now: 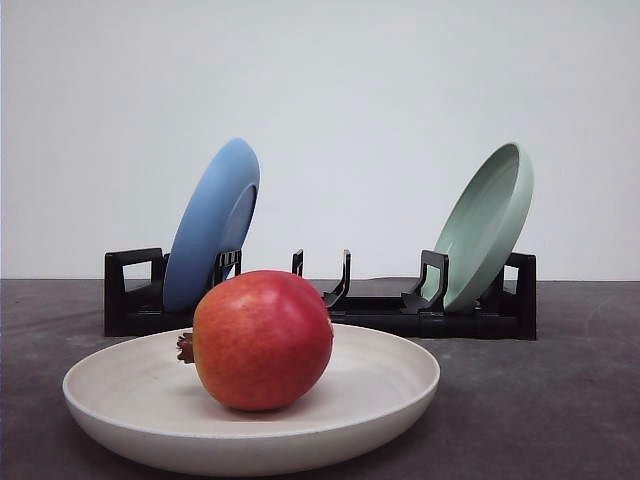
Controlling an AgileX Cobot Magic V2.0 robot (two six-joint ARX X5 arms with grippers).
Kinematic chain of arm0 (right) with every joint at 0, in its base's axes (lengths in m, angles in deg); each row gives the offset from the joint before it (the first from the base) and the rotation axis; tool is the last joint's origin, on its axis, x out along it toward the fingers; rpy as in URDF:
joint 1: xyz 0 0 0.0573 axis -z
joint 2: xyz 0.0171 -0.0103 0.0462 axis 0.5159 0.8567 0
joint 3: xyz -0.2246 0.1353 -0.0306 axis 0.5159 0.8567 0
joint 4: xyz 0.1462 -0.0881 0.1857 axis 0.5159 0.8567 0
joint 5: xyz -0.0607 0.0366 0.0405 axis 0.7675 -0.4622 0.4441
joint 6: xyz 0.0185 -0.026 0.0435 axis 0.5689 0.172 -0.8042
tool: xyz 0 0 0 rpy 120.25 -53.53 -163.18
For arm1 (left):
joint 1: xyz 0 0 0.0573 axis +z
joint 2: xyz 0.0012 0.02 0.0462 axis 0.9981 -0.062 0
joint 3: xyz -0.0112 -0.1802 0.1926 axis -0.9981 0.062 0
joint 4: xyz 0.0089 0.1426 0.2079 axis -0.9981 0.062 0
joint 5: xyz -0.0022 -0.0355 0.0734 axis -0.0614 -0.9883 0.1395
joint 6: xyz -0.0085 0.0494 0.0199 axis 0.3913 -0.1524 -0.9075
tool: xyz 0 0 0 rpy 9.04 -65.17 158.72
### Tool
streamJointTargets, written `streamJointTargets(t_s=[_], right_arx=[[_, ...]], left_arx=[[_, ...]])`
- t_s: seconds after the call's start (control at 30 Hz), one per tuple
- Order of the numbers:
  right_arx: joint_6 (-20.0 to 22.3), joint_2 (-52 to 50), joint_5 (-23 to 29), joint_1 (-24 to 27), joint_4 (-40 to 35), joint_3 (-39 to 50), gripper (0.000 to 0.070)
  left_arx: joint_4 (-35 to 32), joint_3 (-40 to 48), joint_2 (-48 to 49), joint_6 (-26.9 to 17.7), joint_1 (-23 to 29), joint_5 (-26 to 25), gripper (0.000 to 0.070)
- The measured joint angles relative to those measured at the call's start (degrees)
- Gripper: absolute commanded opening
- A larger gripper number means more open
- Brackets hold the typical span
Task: Place pomegranate in white plate
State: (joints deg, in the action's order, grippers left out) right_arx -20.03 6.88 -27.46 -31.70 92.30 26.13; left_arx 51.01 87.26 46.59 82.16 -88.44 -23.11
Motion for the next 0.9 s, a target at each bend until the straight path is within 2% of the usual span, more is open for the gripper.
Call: streamJointTargets(t_s=[0.9], right_arx=[[0.00,0.02,0.00,0.00,0.00,0.00,0.0017]], left_arx=[[0.00,0.00,0.00,0.00,0.00,0.00,0.0006]])
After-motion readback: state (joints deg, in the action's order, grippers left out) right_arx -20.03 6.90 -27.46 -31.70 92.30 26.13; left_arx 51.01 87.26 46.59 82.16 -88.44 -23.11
